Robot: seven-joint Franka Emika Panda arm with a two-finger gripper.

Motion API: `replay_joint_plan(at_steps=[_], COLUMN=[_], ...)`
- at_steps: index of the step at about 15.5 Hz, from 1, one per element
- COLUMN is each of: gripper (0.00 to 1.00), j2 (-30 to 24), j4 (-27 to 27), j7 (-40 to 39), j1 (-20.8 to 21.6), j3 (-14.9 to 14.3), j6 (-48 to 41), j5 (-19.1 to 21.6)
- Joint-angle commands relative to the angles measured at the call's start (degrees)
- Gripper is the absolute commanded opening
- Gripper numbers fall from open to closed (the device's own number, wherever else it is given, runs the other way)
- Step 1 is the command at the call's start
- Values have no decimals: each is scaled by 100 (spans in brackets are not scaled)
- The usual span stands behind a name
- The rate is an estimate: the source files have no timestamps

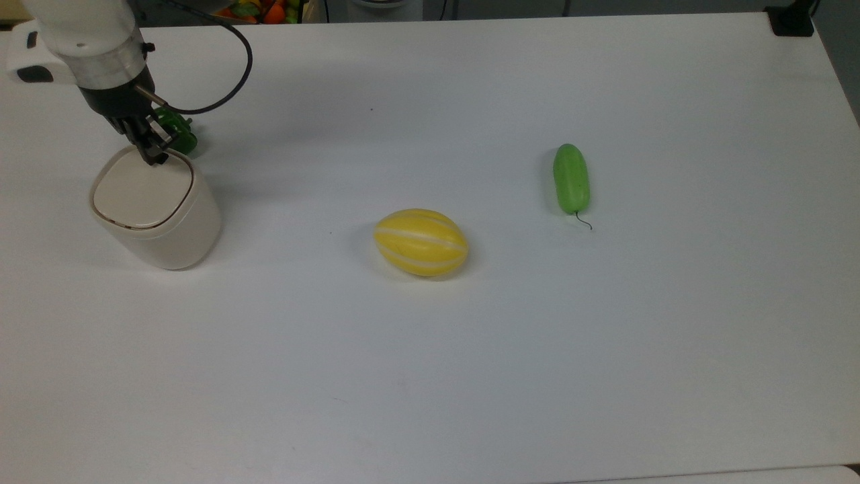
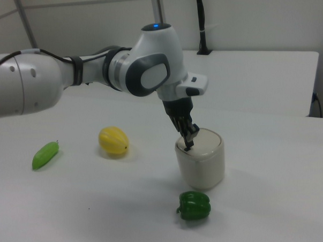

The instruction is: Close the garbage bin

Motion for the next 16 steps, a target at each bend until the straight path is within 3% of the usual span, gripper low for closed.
replay_joint_plan(at_steps=[1,6,9,11,14,16], gripper=[0,5,18,37,97,100], j2=[-638,-1587,-2201,-2501,-2660,-2669], j4=[-291,-835,-1309,-1495,-1557,-1557], j7=[-70,-281,-561,-659,-878,-975], j1=[44,483,834,1037,1292,1397], j3=[83,110,110,119,128,154], j6=[13,-689,-1137,-1453,-1832,-1973], j5=[-36,-19,-10,-1,-1,17])
